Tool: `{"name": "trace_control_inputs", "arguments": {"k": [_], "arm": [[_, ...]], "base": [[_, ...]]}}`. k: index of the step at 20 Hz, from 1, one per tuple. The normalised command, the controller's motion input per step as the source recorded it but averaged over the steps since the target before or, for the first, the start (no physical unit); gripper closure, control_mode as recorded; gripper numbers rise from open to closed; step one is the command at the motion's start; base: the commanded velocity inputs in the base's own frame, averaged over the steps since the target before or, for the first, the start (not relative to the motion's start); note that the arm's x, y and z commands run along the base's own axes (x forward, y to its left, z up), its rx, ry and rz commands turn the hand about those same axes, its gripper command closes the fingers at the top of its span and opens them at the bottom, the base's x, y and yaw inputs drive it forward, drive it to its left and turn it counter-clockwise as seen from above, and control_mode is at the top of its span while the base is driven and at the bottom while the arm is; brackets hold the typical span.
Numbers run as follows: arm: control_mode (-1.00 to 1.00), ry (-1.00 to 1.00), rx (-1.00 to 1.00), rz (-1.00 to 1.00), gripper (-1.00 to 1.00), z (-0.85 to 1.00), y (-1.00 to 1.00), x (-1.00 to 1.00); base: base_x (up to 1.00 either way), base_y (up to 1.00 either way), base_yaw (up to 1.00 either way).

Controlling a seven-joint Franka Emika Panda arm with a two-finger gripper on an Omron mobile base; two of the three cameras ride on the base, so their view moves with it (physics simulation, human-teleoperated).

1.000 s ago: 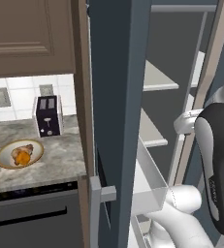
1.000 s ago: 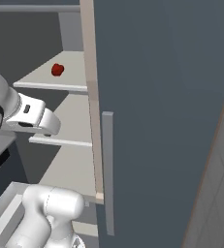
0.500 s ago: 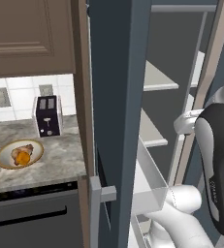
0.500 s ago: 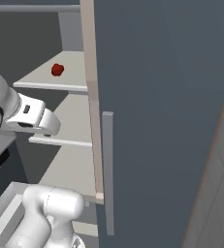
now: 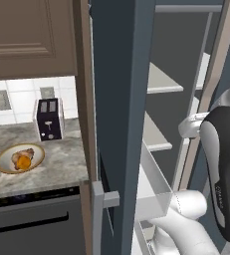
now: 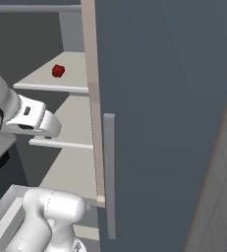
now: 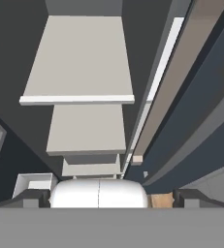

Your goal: Take the bell pepper, chicken drumstick, and orange from the freezer and place them in the bowl on the counter.

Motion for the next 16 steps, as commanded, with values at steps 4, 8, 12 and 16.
{"name": "trace_control_inputs", "arguments": {"k": [4,8,12,16], "arm": [[1.0,0.0,0.0,0.0,-1.0,0.0,0.0,0.0],[-1.0,0.0,0.0,0.0,-1.0,0.0,0.0,0.0],[-1.0,-0.15,0.0,0.0,-1.0,0.08,0.0,0.0],[-1.0,-0.28,-0.03,0.05,-1.0,0.3,0.17,-0.15]], "base": [[0.0,0.0,0.0],[0.0,0.0,0.0],[0.0,0.0,0.0],[0.0,0.0,0.0]]}}
